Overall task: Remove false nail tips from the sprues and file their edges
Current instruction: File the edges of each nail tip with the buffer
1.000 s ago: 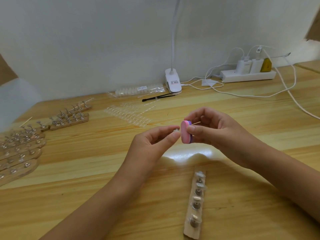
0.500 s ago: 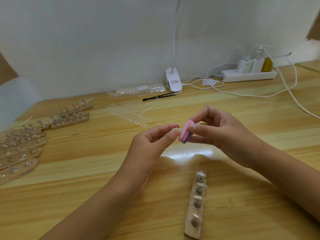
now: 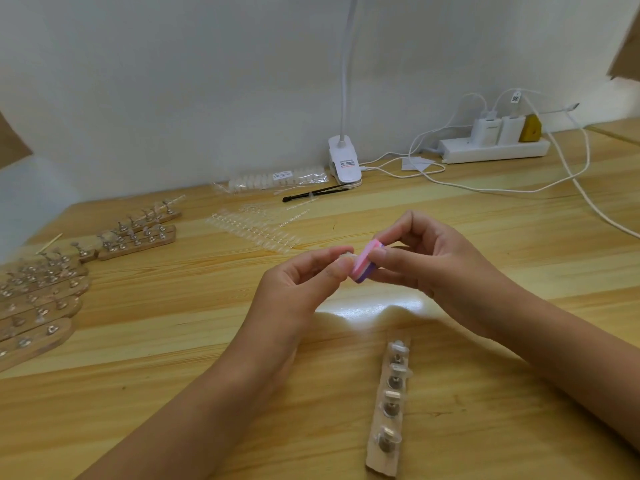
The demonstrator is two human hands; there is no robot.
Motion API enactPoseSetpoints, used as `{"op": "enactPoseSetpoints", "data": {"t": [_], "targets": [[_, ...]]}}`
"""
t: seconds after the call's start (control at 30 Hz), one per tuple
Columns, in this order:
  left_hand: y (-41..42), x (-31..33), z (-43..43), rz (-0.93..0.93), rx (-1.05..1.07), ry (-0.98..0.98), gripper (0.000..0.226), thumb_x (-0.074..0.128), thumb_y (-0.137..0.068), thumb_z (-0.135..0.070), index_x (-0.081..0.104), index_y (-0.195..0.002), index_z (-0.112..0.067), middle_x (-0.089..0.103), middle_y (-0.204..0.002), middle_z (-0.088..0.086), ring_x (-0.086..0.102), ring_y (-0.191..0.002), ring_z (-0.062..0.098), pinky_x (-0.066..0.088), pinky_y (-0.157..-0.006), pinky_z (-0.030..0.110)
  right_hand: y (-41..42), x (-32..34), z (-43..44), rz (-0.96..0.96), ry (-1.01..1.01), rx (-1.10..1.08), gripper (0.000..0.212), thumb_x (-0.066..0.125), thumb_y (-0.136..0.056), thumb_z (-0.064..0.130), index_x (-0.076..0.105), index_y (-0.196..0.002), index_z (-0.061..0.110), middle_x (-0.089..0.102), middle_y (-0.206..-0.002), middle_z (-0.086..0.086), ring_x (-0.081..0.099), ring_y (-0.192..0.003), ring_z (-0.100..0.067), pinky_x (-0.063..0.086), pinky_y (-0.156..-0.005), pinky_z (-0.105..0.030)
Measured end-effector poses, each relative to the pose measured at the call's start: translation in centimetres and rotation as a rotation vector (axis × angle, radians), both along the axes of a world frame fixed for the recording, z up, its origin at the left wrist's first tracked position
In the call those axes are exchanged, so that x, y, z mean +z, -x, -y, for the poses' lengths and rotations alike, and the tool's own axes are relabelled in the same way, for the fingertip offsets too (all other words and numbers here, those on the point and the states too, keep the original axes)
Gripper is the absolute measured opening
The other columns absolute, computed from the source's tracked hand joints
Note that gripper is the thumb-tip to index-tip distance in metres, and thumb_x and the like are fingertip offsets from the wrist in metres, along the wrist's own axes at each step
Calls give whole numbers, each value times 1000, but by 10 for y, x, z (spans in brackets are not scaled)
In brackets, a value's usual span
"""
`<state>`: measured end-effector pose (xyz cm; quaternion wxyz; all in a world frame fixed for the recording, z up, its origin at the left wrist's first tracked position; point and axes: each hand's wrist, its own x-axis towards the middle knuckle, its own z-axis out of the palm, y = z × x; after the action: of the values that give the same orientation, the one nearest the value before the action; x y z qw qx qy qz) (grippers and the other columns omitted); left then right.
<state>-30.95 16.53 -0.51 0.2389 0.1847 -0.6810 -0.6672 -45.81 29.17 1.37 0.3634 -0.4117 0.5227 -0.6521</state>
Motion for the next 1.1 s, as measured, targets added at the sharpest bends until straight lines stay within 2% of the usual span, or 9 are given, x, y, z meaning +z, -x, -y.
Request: {"op": "enactPoseSetpoints", "data": {"t": [0.13, 0.27, 0.37, 0.47, 0.6, 0.8, 0.87, 0.97, 1.1], "targets": [[1, 0, -1, -2, -9, -39, 27, 73, -79, -42, 78, -103, -33, 75, -111, -6, 65, -114, 8, 42, -104, 33, 0, -4, 2, -15, 0, 37, 31, 73, -79, 17, 56, -99, 0, 74, -97, -11, 73, -94, -28, 57, -82, -27], [0, 3, 0, 6, -4, -104, 32, 82, -70, -44, 79, -99, -33, 76, -107, -6, 68, -103, 3, 47, -93, 23, 18, 4, 0, 159, 144, -217, 28, 70, -76, 18, 57, -100, 10, 73, -85, -1, 72, -86, -17, 56, -76, -22], [1, 2, -2, 22, -31, -151, 41, 79, -64, -44, 79, -101, -29, 76, -104, -1, 67, -96, 6, 51, -86, 22, 32, 8, -4, 167, 115, -297, 27, 70, -77, 27, 64, -103, 22, 71, -86, 2, 67, -76, -9, 55, -72, -21], [2, 3, -3, 21, -39, -206, 43, 81, -65, -42, 78, -104, -25, 76, -104, 3, 68, -91, 6, 53, -82, 20, 31, 5, -1, 139, 47, -232, 19, 74, -77, 34, 66, -90, 23, 68, -82, 4, 64, -73, -8, 55, -68, -21], [3, 4, -5, 35, -44, -146, 36, 86, -67, -44, 79, -100, -30, 76, -103, -2, 67, -96, 4, 49, -86, 21, 22, 1, 0, -10, -32, -88, 18, 75, -78, 36, 64, -83, 22, 68, -78, 1, 62, -70, -9, 53, -65, -21], [0, 4, -3, -25, 16, -60, 25, 76, -79, -41, 78, -103, -32, 75, -107, -7, 66, -105, 1, 46, -92, 23, 14, 5, -4, -283, -87, 85, 28, 62, -92, 37, 66, -119, 37, 59, -77, 7, 57, -69, -5, 52, -71, -20], [-1, 4, -4, -32, 13, -21, 25, 72, -81, -39, 77, -105, -31, 75, -108, -8, 66, -106, 1, 50, -88, 18, 12, 5, -3, -306, -82, 95, 31, 58, -90, 35, 67, -120, 36, 58, -77, 6, 57, -69, -4, 51, -69, -19], [-1, 4, -9, -37, -20, 24, 30, 71, -81, -37, 75, -109, -27, 76, -107, -6, 67, -105, 2, 47, -85, 9, 10, 4, -2, -296, -66, 77, 30, 59, -89, 32, 69, -117, 31, 61, -79, 3, 59, -73, -6, 52, -69, -20], [0, 2, -10, -45, -24, 8, 33, 71, -79, -39, 76, -108, -24, 76, -104, -6, 68, -102, 1, 47, -85, 10, 13, 6, -4, -305, -108, 127, 29, 60, -89, 31, 67, -117, 29, 65, -82, -1, 62, -75, -10, 53, -71, -21]]}}
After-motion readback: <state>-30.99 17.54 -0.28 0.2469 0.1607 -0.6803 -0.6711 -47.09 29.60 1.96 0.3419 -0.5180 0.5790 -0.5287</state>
